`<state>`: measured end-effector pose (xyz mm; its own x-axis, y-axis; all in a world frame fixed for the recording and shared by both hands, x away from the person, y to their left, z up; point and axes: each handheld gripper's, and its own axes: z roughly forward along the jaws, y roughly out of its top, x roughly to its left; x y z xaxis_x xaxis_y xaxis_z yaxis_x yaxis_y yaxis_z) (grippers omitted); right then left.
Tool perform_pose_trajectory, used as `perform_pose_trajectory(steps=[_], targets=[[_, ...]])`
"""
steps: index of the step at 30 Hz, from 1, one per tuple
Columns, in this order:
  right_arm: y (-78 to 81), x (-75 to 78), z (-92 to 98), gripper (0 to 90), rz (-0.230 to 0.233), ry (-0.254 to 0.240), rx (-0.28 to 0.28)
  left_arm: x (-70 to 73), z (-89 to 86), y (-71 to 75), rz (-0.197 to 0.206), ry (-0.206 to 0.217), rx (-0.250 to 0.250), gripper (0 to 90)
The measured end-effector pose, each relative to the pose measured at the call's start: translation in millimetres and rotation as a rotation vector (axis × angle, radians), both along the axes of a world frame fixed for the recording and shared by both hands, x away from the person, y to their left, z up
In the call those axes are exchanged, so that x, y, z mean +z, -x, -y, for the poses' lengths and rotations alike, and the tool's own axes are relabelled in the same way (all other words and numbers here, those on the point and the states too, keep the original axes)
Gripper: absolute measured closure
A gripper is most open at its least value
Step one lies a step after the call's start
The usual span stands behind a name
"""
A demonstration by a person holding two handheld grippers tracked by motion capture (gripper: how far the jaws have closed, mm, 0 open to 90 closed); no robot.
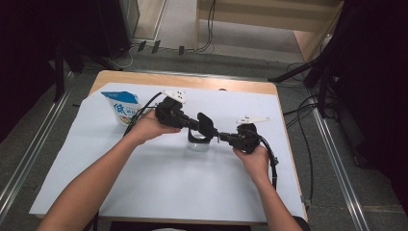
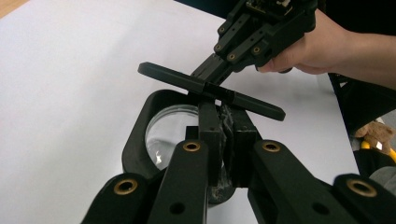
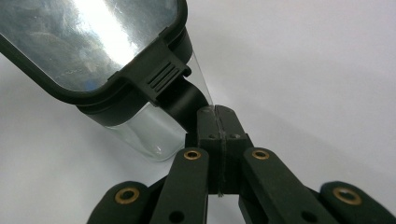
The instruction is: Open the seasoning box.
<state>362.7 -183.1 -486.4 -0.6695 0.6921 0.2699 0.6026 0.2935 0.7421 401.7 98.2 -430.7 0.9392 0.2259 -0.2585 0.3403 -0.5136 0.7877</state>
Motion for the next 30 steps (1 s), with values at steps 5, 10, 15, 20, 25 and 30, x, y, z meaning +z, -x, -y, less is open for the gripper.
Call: perform_pose_trajectory(steps=[5, 10, 15, 20, 25, 30], targets=[[0.1, 0.2, -0.3, 90.0, 0.0, 0.0, -0.001, 8.3, 10.1, 0.2, 0.016, -0.011, -0.007, 87.7], [0.6, 0.7, -0.6, 90.0, 0.004, -0.006, -0.003, 10.9, 21.1, -0.2, 0.005, 0.001, 0.003, 87.7], [1.0, 0.9, -0.8, 90.0, 0.011, -0.007, -0.006, 8.8, 32.6, 0.0, -0.005, 0.003, 0.011, 87.7], [1.1, 0.9, -0.9, 90.0, 0.015, -0.004, -0.006, 6.2, 41.5, 0.7, -0.006, -0.004, 0.008, 87.3], [1.1, 0.9, -0.8, 90.0, 0.013, -0.005, -0.006, 3.7, 47.8, 0.1, -0.012, -0.003, 0.015, 87.1], [0.8, 0.6, -0.8, 90.0, 0.015, -0.007, -0.007, 0.6, 51.6, -1.7, -0.019, 0.002, 0.019, 86.9]])
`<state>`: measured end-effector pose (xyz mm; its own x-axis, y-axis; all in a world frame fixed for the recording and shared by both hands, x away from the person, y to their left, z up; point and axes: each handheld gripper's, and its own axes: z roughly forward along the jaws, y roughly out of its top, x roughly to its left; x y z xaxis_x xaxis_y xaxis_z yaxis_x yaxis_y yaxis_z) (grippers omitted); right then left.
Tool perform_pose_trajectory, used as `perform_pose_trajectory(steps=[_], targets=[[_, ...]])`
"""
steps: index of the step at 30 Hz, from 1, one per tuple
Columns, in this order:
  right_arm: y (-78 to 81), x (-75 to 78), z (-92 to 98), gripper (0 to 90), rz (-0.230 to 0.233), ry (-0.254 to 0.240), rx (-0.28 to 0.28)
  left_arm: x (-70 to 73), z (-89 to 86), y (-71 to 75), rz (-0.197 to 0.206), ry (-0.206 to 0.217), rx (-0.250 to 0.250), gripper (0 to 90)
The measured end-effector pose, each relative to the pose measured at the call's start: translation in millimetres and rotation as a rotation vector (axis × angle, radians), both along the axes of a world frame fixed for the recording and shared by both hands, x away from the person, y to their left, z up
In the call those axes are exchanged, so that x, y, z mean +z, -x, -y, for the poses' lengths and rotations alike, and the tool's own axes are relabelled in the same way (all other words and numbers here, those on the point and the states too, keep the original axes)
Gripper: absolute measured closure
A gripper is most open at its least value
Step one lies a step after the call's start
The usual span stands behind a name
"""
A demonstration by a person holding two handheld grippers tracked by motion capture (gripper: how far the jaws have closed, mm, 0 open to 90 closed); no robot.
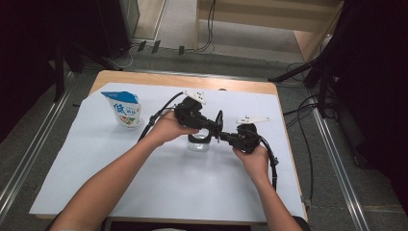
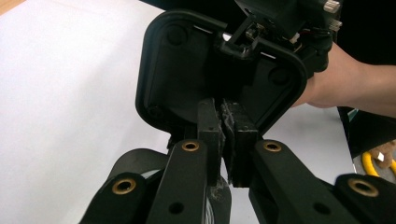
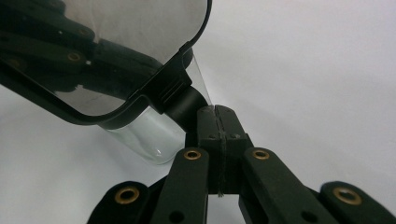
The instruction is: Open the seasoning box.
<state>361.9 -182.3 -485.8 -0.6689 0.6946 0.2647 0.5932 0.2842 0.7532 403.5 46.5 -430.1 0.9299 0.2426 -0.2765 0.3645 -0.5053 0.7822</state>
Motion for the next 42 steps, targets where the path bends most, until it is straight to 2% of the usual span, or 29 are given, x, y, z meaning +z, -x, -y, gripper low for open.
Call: perform_pose_trajectory(steps=[10, 14, 17, 20, 23, 26, 28, 29, 31, 37, 42], targets=[[0.2, 0.2, -0.1, 90.0, -0.001, 0.001, 0.0, -1.2, 0.8, 0.5, -0.015, -0.015, 0.002, 84.1], [0.1, 1.6, 1.0, 90.0, 0.009, -0.002, -0.001, 4.7, -8.7, 5.4, -0.005, -0.036, 0.0, 81.2], [-0.6, 1.8, 3.8, 90.0, 0.01, 0.002, -0.008, 10.5, -20.3, 9.0, -0.006, -0.025, 0.012, 79.3], [-0.2, 3.4, 6.5, 90.0, 0.011, -0.001, -0.009, 13.5, -33.3, 13.2, -0.019, -0.017, 0.024, 74.8], [0.5, 4.7, 8.9, 90.0, 0.017, -0.002, -0.013, 14.6, -43.3, 18.5, -0.026, -0.031, 0.041, 64.3], [0.2, 4.8, 10.9, 88.8, 0.014, -0.009, -0.02, 15.0, -52.8, 24.1, -0.028, -0.002, 0.052, 53.7], [-0.1, 4.7, 11.9, 88.2, 0.017, -0.01, -0.022, 15.2, -55.9, 28.4, -0.023, -0.004, 0.064, 48.5], [0.0, 5.0, 12.1, 87.7, 0.015, -0.012, -0.024, 14.9, -56.5, 31.3, -0.005, -0.02, 0.07, 46.1], [0.1, 5.3, 12.6, 87.1, 0.016, -0.017, -0.023, 13.1, -57.6, 36.1, -0.001, -0.036, 0.072, 43.8], [1.4, 5.9, 13.1, 80.9, 0.01, -0.034, -0.019, 4.9, -64.4, 48.6, -0.006, -0.022, 0.075, 43.6], [3.5, 4.8, 11.1, 74.9, 0.017, -0.017, -0.004, -4.3, -73.3, 53.3, 0.004, -0.021, 0.091, 42.0]])
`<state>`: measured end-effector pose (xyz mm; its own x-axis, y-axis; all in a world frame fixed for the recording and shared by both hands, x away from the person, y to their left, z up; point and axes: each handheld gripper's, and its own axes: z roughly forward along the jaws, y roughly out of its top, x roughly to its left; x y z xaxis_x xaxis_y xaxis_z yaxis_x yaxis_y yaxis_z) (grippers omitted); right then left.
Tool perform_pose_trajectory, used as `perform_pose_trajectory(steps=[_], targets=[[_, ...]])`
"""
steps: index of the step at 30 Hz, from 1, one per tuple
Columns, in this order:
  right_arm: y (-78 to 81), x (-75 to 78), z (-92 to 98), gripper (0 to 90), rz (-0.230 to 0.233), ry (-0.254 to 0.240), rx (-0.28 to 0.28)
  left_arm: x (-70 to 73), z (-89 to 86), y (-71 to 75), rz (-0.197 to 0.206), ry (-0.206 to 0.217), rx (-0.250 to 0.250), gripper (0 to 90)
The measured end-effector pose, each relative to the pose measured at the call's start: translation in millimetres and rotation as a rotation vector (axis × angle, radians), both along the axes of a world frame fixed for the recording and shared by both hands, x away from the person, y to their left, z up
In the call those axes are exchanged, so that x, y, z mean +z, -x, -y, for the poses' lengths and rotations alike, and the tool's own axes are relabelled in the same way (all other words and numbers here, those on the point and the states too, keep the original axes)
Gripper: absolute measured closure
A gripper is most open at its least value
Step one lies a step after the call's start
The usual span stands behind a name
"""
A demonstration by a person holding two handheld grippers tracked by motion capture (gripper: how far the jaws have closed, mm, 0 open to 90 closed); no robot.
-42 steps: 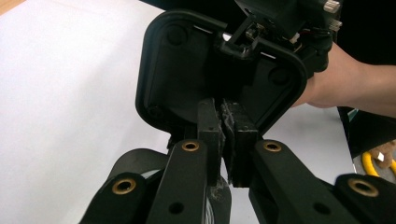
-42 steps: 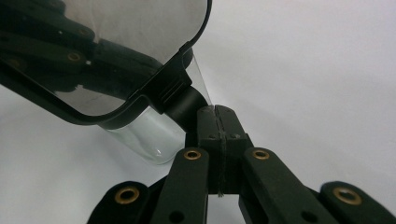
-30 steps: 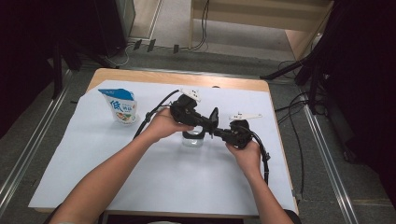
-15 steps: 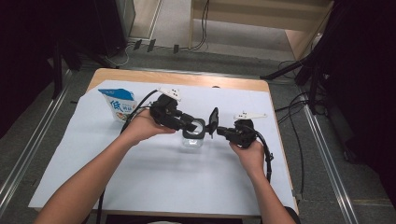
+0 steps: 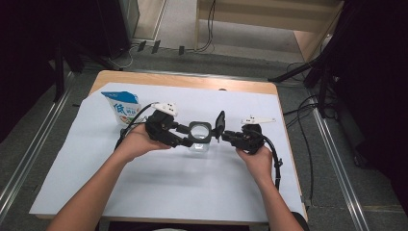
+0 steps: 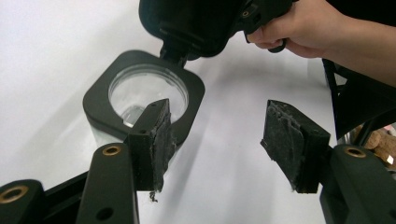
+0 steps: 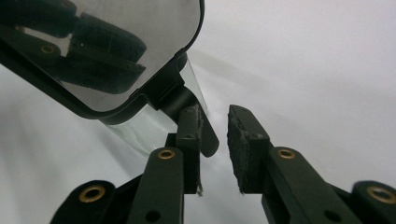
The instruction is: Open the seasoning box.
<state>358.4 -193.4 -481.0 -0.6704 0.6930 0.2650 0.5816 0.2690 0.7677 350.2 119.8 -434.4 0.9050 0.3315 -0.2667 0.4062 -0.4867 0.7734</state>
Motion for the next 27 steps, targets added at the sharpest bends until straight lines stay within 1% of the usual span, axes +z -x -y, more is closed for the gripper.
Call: perform_pose_trajectory(steps=[1, 3, 4, 5, 7, 10, 11, 12, 14, 16, 17, 19, 21, 24, 27], targets=[[0.0, -0.4, -0.4, 74.1, 0.006, 0.005, 0.004, -1.6, -1.9, 0.8, 0.004, -0.005, 0.005, 42.1], [0.0, -1.1, -0.7, 72.7, 0.013, 0.011, 0.008, -3.1, -5.0, 1.4, 0.016, -0.044, 0.01, 41.1], [-0.1, -1.3, -0.7, 71.9, 0.014, 0.014, 0.01, -3.9, -7.6, 1.9, 0.017, -0.041, 0.01, 40.8], [-0.3, -1.6, -0.6, 71.5, 0.018, 0.018, 0.009, -4.9, -10.9, 2.9, 0.016, -0.027, 0.012, 40.3], [-0.9, -2.0, -0.1, 71.3, 0.023, 0.019, 0.008, -7.3, -18.2, 4.7, 0.017, -0.019, 0.016, 39.5], [-1.4, -1.6, 0.5, 71.2, 0.027, 0.016, 0.003, -10.1, -28.0, 7.2, 0.012, -0.02, 0.036, 39.3], [-1.8, -1.6, 0.7, 71.2, 0.032, 0.017, 0.003, -10.8, -31.2, 8.0, 0.019, -0.015, 0.044, 39.2], [-2.2, -1.6, 1.0, 71.1, 0.032, 0.016, 0.005, -11.3, -34.3, 8.5, 0.018, -0.012, 0.053, 39.3], [-2.7, -1.8, 1.4, 70.7, 0.037, 0.014, 0.006, -12.0, -40.4, 9.6, 0.019, -0.011, 0.073, 39.3], [-3.1, -2.0, 1.7, 69.8, 0.039, 0.012, 0.011, -12.4, -47.6, 9.7, 0.026, -0.018, 0.082, 39.2], [-3.2, -2.0, 1.8, 69.2, 0.041, 0.012, 0.012, -13.0, -51.0, 10.2, 0.026, -0.015, 0.095, 39.2], [-3.3, -2.2, 2.3, 68.4, 0.042, 0.014, 0.011, -14.0, -58.6, 11.0, 0.023, -0.009, 0.105, 39.2], [-3.9, -2.2, 2.6, 68.4, 0.05, 0.016, 0.014, -14.5, -67.3, 11.6, 0.028, -0.013, 0.118, 39.3], [-4.3, -2.0, 2.7, 67.3, 0.054, 0.021, 0.014, -15.6, -80.2, 12.4, 0.019, -0.003, 0.147, 39.3], [-5.1, -1.9, 1.9, 64.9, 0.057, 0.023, 0.011, -17.0, -91.5, 13.2, 0.019, -0.018, 0.168, 39.5]])
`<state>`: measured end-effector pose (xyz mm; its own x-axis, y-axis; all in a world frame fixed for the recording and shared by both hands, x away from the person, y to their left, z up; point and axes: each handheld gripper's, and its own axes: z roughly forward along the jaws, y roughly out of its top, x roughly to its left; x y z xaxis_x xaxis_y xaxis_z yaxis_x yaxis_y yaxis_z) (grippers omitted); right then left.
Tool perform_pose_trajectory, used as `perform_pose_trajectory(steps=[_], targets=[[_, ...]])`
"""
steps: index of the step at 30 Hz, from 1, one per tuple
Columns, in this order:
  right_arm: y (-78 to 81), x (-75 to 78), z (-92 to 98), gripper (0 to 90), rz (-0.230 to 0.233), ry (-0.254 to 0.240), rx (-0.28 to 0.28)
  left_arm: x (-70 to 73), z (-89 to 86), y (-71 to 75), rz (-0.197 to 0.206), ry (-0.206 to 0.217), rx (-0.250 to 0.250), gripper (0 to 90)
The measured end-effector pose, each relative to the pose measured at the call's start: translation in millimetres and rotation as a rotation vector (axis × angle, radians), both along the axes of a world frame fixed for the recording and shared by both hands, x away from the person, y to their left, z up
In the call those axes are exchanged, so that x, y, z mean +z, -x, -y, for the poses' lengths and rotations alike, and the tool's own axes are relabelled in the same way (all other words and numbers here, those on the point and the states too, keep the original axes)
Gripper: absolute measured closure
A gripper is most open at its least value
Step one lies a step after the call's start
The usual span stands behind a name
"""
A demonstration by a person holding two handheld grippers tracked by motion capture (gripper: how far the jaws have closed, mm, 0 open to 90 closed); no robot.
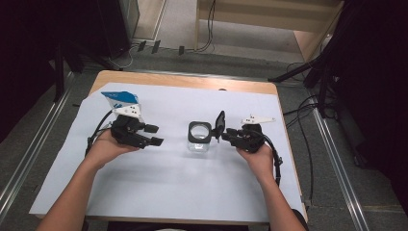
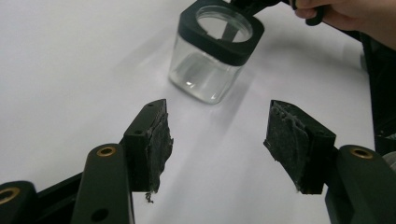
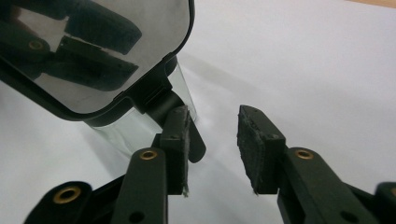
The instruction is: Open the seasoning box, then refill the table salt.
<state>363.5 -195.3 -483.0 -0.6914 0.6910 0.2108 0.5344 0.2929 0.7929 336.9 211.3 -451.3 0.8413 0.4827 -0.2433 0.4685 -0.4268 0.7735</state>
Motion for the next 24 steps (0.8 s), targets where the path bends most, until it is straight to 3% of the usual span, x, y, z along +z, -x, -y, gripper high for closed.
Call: perform_pose_trajectory(steps=[5, 24], targets=[[-1.8, 0.7, -1.2, 60.2, 0.002, 0.008, -0.006, -1.6, -15.6, -0.3, -0.01, -0.006, 0.038, 39.5], [-7.9, 2.3, 0.2, 62.6, -0.006, -0.008, -0.008, 0.4, -57.5, 4.0, -0.007, -0.009, 0.145, 40.2]])
